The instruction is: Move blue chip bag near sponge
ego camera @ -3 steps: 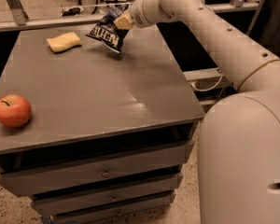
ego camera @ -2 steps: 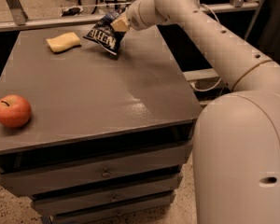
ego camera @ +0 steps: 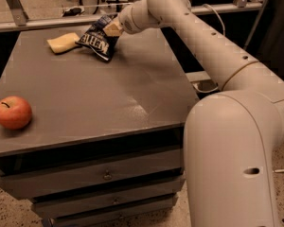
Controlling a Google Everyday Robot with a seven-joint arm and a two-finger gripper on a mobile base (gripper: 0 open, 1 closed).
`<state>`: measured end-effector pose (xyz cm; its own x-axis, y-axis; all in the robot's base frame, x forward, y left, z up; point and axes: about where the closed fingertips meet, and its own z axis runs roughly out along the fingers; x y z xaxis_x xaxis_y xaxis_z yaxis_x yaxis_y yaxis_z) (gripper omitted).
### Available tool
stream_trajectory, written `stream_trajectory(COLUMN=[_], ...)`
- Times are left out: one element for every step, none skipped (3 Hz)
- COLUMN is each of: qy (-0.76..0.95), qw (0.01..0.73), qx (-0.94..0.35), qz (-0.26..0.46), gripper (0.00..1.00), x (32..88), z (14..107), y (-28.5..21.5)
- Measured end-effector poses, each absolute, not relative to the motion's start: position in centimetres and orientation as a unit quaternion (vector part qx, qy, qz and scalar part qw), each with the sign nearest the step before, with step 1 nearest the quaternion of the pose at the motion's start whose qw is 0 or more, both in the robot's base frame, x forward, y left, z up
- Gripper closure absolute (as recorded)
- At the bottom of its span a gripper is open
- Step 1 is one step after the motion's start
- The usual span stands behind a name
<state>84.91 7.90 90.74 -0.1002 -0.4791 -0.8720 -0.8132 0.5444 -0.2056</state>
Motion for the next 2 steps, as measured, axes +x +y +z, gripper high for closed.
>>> stream_trajectory(qy=[0.724, 0.724], qw=[0.49, 0.484], qx=[-0.452, -0.456], qz=[0.176, 0.182], gripper=[0.31, 0.08], x=[84.75, 84.65], z=[90.06, 89.75], y=[8.74, 9.16])
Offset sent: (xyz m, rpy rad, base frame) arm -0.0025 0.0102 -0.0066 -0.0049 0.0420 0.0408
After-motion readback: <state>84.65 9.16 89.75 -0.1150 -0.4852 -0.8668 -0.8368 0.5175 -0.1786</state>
